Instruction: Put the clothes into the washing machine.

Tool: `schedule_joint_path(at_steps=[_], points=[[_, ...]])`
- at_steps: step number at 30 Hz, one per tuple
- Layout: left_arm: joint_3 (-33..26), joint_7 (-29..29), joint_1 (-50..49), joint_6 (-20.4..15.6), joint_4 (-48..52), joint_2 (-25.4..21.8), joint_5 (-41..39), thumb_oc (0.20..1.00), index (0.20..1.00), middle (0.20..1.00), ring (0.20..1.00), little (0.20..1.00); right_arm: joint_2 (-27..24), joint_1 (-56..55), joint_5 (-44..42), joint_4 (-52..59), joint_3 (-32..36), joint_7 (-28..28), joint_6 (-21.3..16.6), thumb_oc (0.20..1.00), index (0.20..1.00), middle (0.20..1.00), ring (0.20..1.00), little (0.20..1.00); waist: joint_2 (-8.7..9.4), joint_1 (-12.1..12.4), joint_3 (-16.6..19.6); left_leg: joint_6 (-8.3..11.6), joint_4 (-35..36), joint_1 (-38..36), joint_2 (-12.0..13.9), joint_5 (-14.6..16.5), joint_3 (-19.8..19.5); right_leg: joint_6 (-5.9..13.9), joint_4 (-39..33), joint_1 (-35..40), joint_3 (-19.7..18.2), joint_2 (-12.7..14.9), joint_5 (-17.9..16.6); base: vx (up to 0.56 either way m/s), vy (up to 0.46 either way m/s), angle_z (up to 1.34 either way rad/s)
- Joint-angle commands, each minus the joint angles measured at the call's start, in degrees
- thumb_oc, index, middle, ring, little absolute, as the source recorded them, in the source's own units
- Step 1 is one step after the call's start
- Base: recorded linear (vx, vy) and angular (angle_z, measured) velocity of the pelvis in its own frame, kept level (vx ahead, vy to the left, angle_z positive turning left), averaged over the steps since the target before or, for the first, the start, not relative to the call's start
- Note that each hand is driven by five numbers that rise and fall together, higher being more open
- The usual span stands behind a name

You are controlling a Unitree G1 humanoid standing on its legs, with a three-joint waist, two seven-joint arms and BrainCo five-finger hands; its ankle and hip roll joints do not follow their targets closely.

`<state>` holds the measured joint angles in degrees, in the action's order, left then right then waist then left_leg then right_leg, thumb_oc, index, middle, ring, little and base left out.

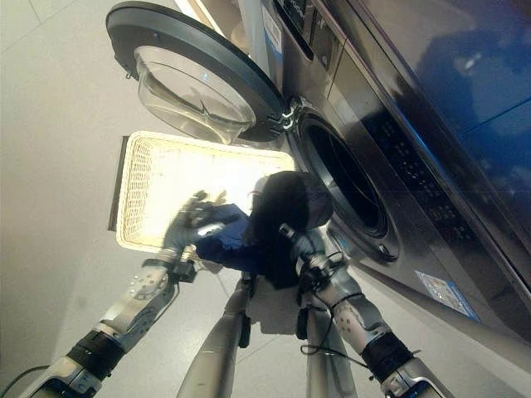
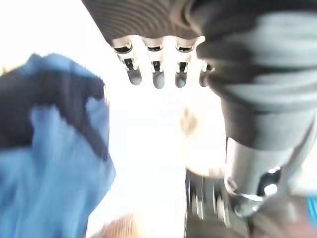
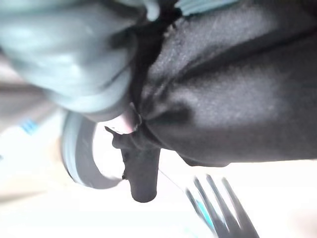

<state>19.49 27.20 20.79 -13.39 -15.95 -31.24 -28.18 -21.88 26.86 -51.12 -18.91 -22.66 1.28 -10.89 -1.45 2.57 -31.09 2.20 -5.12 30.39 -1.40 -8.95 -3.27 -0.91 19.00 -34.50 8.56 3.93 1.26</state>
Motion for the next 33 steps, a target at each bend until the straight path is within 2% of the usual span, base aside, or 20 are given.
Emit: schedule_joint_path(at_steps=[1,4,6,7,8,9,12,15,17,19,20,21,22,23,25,26,27,30,32,33], points=[[-3.49,3.60,0.00,-4.51,1.58,3.43,0.54,1.000,1.000,1.000,1.000,1.000,-0.20,2.97,5.35,-0.26,2.23,-4.65,-5.17,0.200,0.200,0.200,0.200,0.200,-2.08,0.03,1.30,-5.69,-5.47,1.17,-6.35,3.26,2.92,2.75,-7.33,2.34,-0.12,-1.32,-6.75,0.07,-0.027,0.03],[-4.35,-3.09,0.75,-4.49,1.18,4.58,-7.37,1.000,1.000,1.000,1.000,1.000,-1.94,7.14,6.55,-5.55,3.62,-6.90,-5.18,0.200,0.200,0.200,0.200,0.200,-2.84,0.78,1.30,-5.55,-6.12,1.61,-6.34,3.48,2.92,2.51,-6.15,2.12,0.37,-0.98,-5.96,0.07,-0.034,0.02],[-4.01,-6.50,1.31,-4.65,0.61,4.67,-9.81,1.000,1.000,1.000,1.000,1.000,-4.66,13.47,-2.44,-14.01,7.65,-5.44,-1.83,0.200,0.200,0.200,0.200,0.200,-3.98,1.74,1.30,-5.24,-7.14,2.29,-6.24,3.88,2.92,2.27,-4.03,1.51,0.88,-0.68,-4.74,0.09,-0.045,0.04],[-3.80,-7.75,1.75,-4.40,0.39,4.12,-11.00,1.000,1.000,1.000,1.000,1.000,-5.96,16.63,-11.07,-17.85,9.24,-6.63,-1.16,0.200,0.200,0.200,0.200,0.200,-4.46,2.21,1.30,-5.12,-7.72,2.84,-6.14,4.13,2.97,2.09,-3.08,0.99,0.97,-0.64,-4.15,0.06,-0.033,0.05],[-3.81,-8.30,1.89,-4.43,0.12,3.97,-11.49,1.000,1.000,1.000,1.000,1.000,-5.99,17.80,-13.05,-19.87,10.87,-5.85,-0.13,0.200,0.200,0.200,0.200,0.200,-4.68,2.32,1.30,-5.09,-7.83,2.92,-6.13,4.22,2.95,2.03,-2.74,0.91,1.01,-0.65,-3.90,0.08,-0.037,0.07],[-3.66,-9.84,2.07,-4.66,-0.79,3.61,-12.17,1.000,1.000,1.000,1.000,1.000,-6.29,20.85,-21.90,-25.68,15.15,-7.62,-0.67,0.200,0.200,0.200,0.200,0.200,-5.35,2.80,1.30,-5.05,-8.14,3.40,-6.09,4.54,2.75,1.99,-1.59,0.37,1.07,-0.76,-3.11,0.06,-0.023,0.04],[-2.85,-10.33,2.07,-4.63,-0.98,3.02,-11.24,1.000,1.000,1.000,1.000,1.000,-7.05,24.58,-27.36,-30.77,18.06,-10.08,-3.21,0.200,0.200,0.200,0.200,0.200,-6.12,3.25,1.30,-5.23,-8.18,3.91,-6.19,4.72,2.34,1.92,-0.70,-0.35,0.91,-1.12,-2.63,0.05,-0.018,0.03],[-0.35,-9.50,2.44,-3.97,-0.11,1.15,-8.39,1.000,1.000,1.000,1.000,1.000,-9.67,30.78,-29.95,-33.77,20.09,-15.11,-13.47,0.200,0.200,0.200,0.200,0.200,-7.22,3.77,1.30,-5.55,-8.71,5.16,-6.40,4.99,1.91,1.75,0.44,-1.92,0.69,-1.43,-2.41,0.06,-0.017,0.02],[1.46,-8.18,1.85,-3.97,0.36,-0.52,-5.04,1.000,1.000,1.000,1.000,1.000,-11.68,33.49,-30.04,-33.68,21.82,-19.47,-28.18,0.200,0.200,0.200,0.200,0.200,-7.76,3.78,1.30,-5.76,-9.10,5.98,-6.64,5.14,1.57,1.71,0.86,-2.97,0.24,-1.68,-2.52,0.06,0.009,0.00],[2.49,-7.94,1.85,-4.15,0.45,-1.69,-4.07,1.000,1.000,1.000,1.000,1.000,-12.67,34.42,-27.03,-33.62,22.71,-23.42,-34.77,0.200,0.200,0.200,0.200,0.200,-7.96,3.69,1.30,-5.91,-9.29,6.41,-6.74,5.29,1.33,1.84,1.10,-3.60,-0.14,-1.86,-2.66,0.05,0.014,-0.03],[2.57,-8.07,1.90,-4.12,0.45,-1.76,-4.08,1.000,1.000,1.000,1.000,1.000,-12.73,34.52,-25.93,-33.63,22.73,-24.51,-35.63,0.200,0.200,0.200,0.200,0.200,-7.96,3.73,1.30,-5.93,-9.33,6.48,-6.73,5.32,1.34,1.85,1.14,-3.70,-0.20,-1.89,-2.67,0.05,0.028,-0.06],[3.80,-8.90,2.22,-3.98,0.97,-2.38,-5.76,1.000,1.000,1.000,1.000,1.000,-14.50,36.85,-18.85,-35.31,22.38,-31.37,-41.39,0.200,0.200,0.200,0.200,0.200,-8.43,3.67,1.30,-6.09,-9.11,6.65,-6.76,5.27,1.32,1.91,1.23,-4.26,-0.65,-2.12,-2.85,0.04,0.026,-0.07],[4.20,-9.17,2.39,-3.81,1.12,-2.58,-5.95,1.000,1.000,1.000,1.000,1.000,-15.38,37.68,-15.32,-35.93,22.25,-34.33,-43.26,0.200,0.200,0.200,0.200,0.200,-8.56,3.59,1.30,-6.16,-9.02,6.68,-6.80,5.30,1.28,1.98,1.23,-4.40,-0.80,-2.19,-2.89,0.05,0.031,-0.11],[4.73,-9.77,2.83,-3.73,1.17,-3.23,-6.47,1.000,1.000,1.000,1.000,1.000,-16.58,38.80,-7.38,-36.24,21.74,-41.12,-44.74,0.200,0.200,0.200,0.200,0.200,-8.74,3.45,1.30,-6.26,-8.95,6.90,-6.76,5.31,1.37,2.09,1.18,-4.81,-1.01,-2.30,-3.11,0.03,0.016,-0.10],[5.08,-10.12,3.25,-3.81,1.21,-3.72,-6.99,1.000,1.000,1.000,1.000,1.000,-17.45,39.85,-1.79,-36.56,21.10,-47.06,-45.26,0.200,0.200,0.200,0.200,0.200,-8.83,3.38,1.30,-6.32,-8.81,7.32,-6.71,4.89,1.57,2.03,0.90,-5.28,-1.12,-2.40,-3.68,0.01,0.014,-0.16],[6.01,-10.49,3.72,-4.18,0.77,-4.66,-7.66,1.000,1.000,1.000,1.000,1.000,-18.70,40.53,4.52,-36.59,19.95,-57.31,-45.81,0.413,0.413,0.413,0.413,0.413,-8.89,3.04,1.30,-6.34,-8.93,7.19,-6.72,5.42,1.83,2.31,1.00,-5.41,-1.49,-2.54,-3.49,0.00,0.010,-0.17],[6.02,-10.80,4.15,-4.46,0.32,-4.99,-7.88,1.000,1.000,1.000,1.000,1.000,-18.90,40.74,3.43,-36.63,19.92,-58.16,-45.77,1.000,1.000,1.000,1.000,1.000,-8.84,2.92,1.30,-6.32,-8.86,7.82,-6.62,4.96,2.04,2.29,0.74,-6.02,-1.55,-2.60,-4.13,0.03,-0.003,-0.13],[6.89,-9.48,5.84,-3.95,-1.16,-6.36,-6.92,1.000,1.000,1.000,1.000,1.000,-18.12,39.43,-19.16,-37.26,20.39,-39.54,-41.39,1.000,1.000,1.000,1.000,1.000,-8.50,2.46,1.30,-6.30,-8.92,7.79,-6.62,5.41,2.16,2.51,0.38,-6.00,-1.97,-2.70,-4.18,0.04,-0.028,-0.06],[7.48,-6.28,8.09,-2.46,-2.49,-7.60,-2.87,1.000,1.000,1.000,1.000,1.000,-17.23,38.68,-45.50,-40.06,20.71,-16.23,-30.71,1.000,1.000,1.000,1.000,1.000,-8.18,2.38,1.30,-6.26,-8.75,8.07,-6.56,5.32,2.38,2.55,-0.28,-6.22,-1.99,-2.58,-4.64,0.02,-0.049,-0.05],[7.84,-4.27,9.21,-1.97,-3.31,-8.28,-0.63,1.000,1.000,1.000,1.000,1.000,-16.41,38.12,-54.90,-41.23,20.71,-8.56,-24.30,1.000,1.000,1.000,1.000,1.000,-8.02,2.30,1.30,-6.24,-8.73,8.28,-6.47,5.26,2.57,2.53,-0.48,-6.42,-2.00,-2.54,-4.84,0.01,-0.067,-0.02]])
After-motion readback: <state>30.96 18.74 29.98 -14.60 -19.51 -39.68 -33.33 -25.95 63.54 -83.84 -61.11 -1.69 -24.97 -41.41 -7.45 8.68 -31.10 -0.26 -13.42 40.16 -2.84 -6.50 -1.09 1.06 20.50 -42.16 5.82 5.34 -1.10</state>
